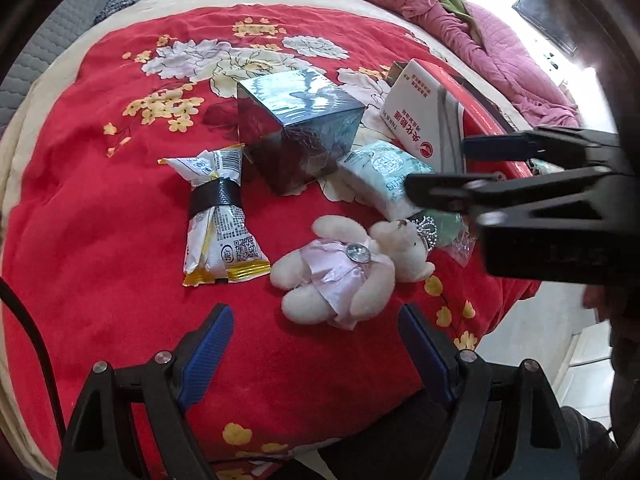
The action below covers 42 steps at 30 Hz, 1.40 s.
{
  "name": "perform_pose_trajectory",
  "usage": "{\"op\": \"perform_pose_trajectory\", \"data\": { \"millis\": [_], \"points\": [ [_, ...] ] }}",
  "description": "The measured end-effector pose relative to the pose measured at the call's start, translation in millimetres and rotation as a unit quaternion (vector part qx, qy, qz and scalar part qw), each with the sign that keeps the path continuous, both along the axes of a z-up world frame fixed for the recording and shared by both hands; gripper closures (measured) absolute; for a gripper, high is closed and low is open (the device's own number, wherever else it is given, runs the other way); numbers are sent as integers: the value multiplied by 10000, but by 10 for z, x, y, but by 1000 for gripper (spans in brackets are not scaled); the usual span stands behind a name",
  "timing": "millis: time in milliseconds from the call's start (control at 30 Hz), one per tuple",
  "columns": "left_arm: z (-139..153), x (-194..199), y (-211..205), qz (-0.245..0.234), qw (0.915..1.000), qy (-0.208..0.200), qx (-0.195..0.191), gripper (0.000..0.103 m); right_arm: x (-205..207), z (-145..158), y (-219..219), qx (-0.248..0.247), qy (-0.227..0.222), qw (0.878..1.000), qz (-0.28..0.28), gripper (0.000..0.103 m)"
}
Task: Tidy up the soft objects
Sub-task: 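Grasp the crowned plush bear with the left tool while the right tool grasps the white Flower pack, then lift the bear and the Flower pack and carry them toward the tray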
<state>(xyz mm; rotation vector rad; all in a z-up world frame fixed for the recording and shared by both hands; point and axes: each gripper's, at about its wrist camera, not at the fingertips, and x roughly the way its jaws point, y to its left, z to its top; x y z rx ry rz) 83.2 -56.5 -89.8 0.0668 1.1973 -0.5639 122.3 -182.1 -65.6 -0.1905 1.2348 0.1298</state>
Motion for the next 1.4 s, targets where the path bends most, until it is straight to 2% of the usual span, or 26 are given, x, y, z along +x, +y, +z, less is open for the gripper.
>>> {"op": "perform_pose_trajectory", "data": {
  "millis": [367, 467, 533, 600, 700, 833, 1067, 1167, 1200, 1333, 1400],
  "points": [
    [-48, 93, -5, -355, 9992, -154, -5, 19, 329, -457, 79, -86, 577, 9975, -393, 31],
    [-44, 123, -31, -474, 9987, -171, -55, 19, 371, -511, 78, -137, 638, 9970, -427, 38],
    [-55, 141, -54, -559, 9983, -175, -29, 19, 390, -535, 42, -170, 633, 9967, -482, 50],
    [-61, 154, -69, -636, 9978, -197, 1, 19, 407, -539, -3, -64, 641, 9968, -474, 51],
    [-56, 179, -90, -736, 9970, -223, -12, 19, 390, -470, -40, 45, 589, 9973, -444, 56],
    [-43, 198, -168, -1012, 9944, -288, 72, 19, 305, -178, -147, 259, 299, 9980, -491, 56],
    [-110, 260, -499, -1797, 9808, -478, 587, 20, 136, 335, -426, 908, -164, 9931, -727, 56],
    [-136, 311, -577, -2013, 9783, -338, 358, 20, 61, 479, -500, 837, -312, 9932, -751, 57],
    [-156, 333, -597, -2062, 9778, -241, 301, 25, 33, 502, -515, 846, -327, 9930, -762, 57],
    [-288, 318, -684, -2243, 9738, -72, 366, 31, -21, 575, -641, 1034, -408, 9900, -868, 57],
    [-330, 300, -703, -2202, 9748, -86, 359, 35, -18, 622, -682, 1008, -491, 9897, -895, 57]
  ]
}}
